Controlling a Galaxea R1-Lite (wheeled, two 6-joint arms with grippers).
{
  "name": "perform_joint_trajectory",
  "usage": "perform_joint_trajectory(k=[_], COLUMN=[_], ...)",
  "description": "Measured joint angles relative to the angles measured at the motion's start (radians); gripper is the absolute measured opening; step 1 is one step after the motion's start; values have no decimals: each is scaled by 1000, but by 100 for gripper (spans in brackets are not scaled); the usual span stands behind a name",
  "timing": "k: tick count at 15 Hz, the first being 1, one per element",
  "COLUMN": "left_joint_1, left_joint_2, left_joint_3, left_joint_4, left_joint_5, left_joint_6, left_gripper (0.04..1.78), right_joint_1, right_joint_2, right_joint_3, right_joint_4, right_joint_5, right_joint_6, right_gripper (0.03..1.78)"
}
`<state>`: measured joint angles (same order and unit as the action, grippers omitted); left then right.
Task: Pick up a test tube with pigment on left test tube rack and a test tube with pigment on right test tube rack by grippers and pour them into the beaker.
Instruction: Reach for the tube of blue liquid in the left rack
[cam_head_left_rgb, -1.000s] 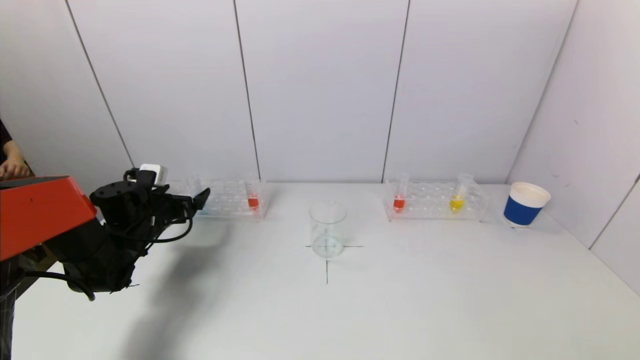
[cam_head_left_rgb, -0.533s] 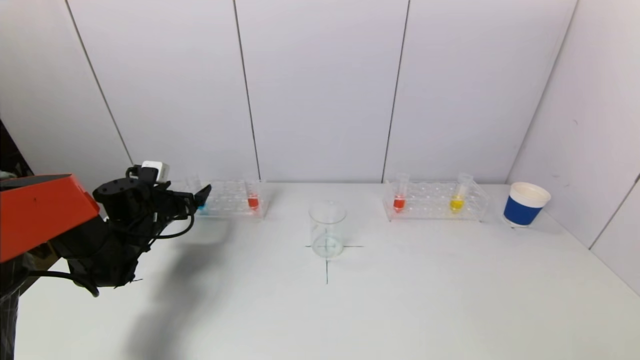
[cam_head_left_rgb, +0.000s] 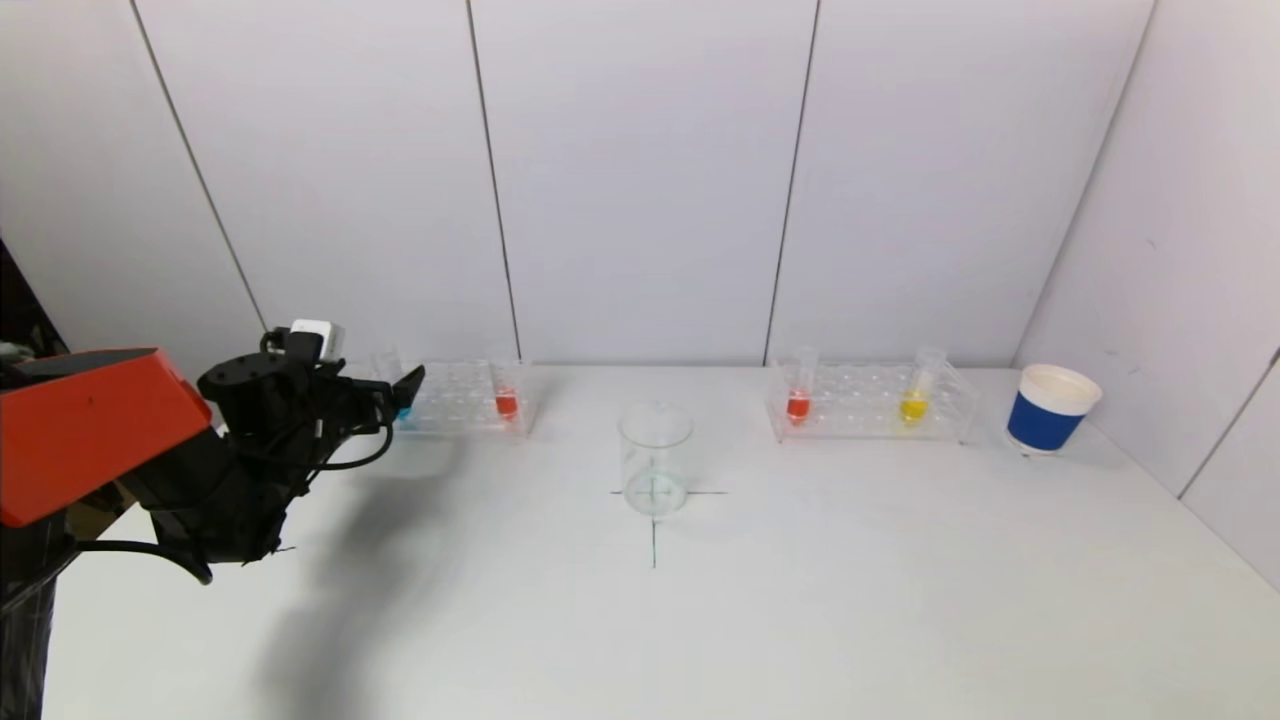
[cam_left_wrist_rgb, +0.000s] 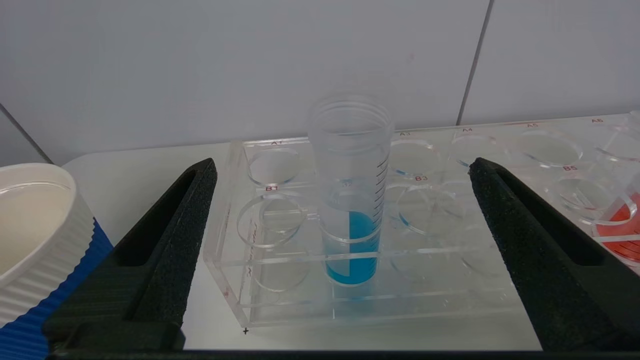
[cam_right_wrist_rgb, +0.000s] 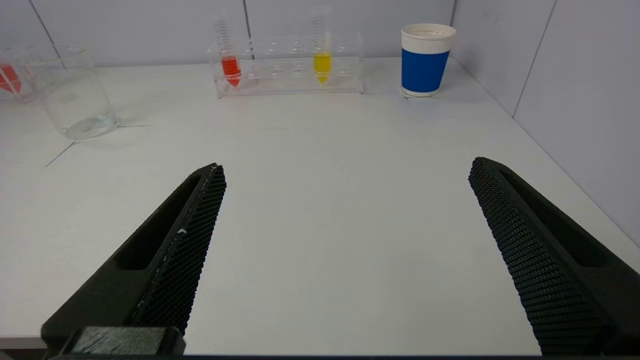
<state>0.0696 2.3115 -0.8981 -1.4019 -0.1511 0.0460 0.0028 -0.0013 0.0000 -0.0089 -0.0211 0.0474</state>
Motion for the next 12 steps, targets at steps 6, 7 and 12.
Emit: perform_joint_trajectory(k=[6,7,12], left_joint_1=[-2,-3,-4], left_joint_2=[16,18,26], left_joint_3=[-21,-24,-46], left_joint_4=[0,0,1], left_joint_5=[-2,-3,-4], left_joint_6=[1,1,3], left_gripper=[176,176,176], right_joint_1=[0,0,0], right_joint_2=[0,0,0], right_joint_3=[0,0,0], right_joint_4=[0,0,0], right_joint_5=[0,0,0], right_joint_6=[0,0,0], right_gripper=[177,177,177])
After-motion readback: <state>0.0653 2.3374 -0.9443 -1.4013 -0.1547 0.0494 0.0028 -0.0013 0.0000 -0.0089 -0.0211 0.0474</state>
